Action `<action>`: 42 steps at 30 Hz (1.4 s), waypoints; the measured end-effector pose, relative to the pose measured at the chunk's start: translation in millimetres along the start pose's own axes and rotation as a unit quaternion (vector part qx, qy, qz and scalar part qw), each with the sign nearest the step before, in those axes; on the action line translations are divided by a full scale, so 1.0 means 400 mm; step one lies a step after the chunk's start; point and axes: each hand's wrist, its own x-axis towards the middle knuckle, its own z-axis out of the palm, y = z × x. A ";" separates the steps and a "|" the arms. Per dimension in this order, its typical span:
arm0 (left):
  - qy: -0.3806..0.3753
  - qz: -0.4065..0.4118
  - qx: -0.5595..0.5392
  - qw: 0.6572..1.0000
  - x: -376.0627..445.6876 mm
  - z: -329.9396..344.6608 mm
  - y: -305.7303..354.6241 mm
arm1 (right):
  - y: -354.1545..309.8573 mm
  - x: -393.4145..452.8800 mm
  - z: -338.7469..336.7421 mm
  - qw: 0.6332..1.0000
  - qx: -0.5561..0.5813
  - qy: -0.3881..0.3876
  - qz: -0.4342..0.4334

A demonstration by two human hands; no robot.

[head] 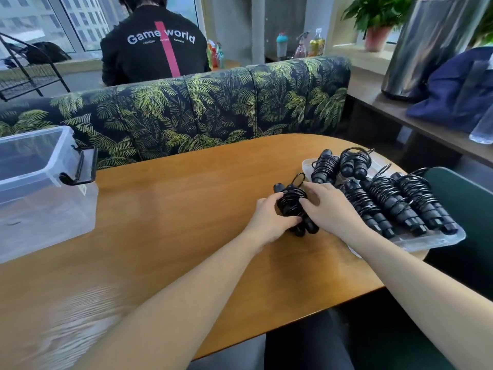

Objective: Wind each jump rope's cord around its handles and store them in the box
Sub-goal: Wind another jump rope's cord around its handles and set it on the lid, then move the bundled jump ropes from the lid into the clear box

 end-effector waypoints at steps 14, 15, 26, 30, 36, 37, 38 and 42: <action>0.173 0.017 0.118 0.978 -0.239 -0.416 -0.204 | -0.366 -0.030 0.146 0.969 0.077 -0.105 -0.212; 0.196 0.021 0.143 0.970 -0.266 -0.461 -0.219 | -0.410 -0.029 0.168 0.963 0.082 -0.115 -0.232; 0.455 0.041 0.369 0.809 -0.488 -0.883 -0.369 | -0.860 0.006 0.314 0.897 0.095 -0.135 -0.410; 0.497 0.011 0.471 0.729 -0.504 -1.003 -0.401 | -0.971 0.058 0.330 0.894 0.081 -0.125 -0.422; 0.448 -0.010 0.443 0.776 -0.507 -1.092 -0.393 | -1.018 0.129 0.354 0.882 0.062 -0.158 -0.439; 0.449 0.006 0.434 0.781 -0.507 -1.094 -0.388 | -1.009 0.135 0.353 0.879 0.066 -0.154 -0.446; 0.447 0.021 0.427 0.786 -0.507 -1.094 -0.382 | -0.999 0.139 0.349 0.877 0.064 -0.148 -0.453; 0.401 0.084 0.377 0.831 -0.501 -1.064 -0.344 | -0.926 0.134 0.296 0.877 0.064 -0.142 -0.454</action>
